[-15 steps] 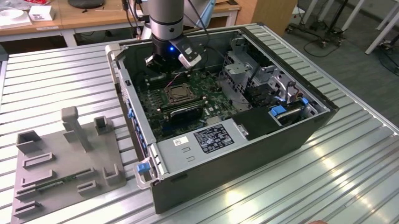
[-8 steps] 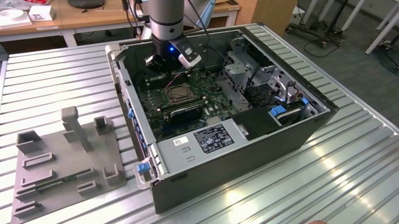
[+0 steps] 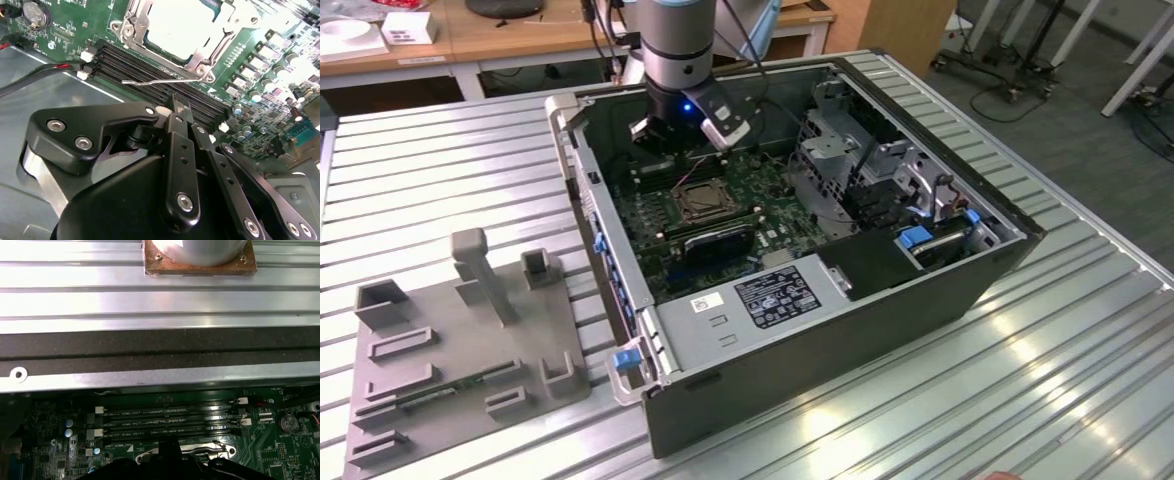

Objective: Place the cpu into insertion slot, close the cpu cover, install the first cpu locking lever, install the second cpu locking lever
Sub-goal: 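Install the first cpu locking lever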

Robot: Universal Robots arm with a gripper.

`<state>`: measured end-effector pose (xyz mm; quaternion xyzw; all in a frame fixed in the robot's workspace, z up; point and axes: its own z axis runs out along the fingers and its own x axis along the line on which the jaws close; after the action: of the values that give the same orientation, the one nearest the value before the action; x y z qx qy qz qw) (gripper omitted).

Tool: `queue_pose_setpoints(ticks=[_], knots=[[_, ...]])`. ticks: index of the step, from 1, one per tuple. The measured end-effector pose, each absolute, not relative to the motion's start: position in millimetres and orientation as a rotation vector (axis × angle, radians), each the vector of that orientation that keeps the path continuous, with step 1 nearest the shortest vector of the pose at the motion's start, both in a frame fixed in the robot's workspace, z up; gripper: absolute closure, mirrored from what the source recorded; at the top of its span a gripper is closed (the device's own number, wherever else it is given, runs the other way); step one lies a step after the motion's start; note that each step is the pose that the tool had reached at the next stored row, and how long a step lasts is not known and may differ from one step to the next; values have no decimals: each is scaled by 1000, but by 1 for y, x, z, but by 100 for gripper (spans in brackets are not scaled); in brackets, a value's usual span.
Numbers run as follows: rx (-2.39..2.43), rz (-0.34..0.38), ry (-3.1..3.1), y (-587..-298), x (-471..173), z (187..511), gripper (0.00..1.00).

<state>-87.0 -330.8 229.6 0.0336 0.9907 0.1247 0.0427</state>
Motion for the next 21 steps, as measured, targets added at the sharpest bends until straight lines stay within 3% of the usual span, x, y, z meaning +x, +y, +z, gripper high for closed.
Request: queue_pose_setpoints(ticks=[21], knots=[[103, 399, 3029, -331, -71, 224, 90]])
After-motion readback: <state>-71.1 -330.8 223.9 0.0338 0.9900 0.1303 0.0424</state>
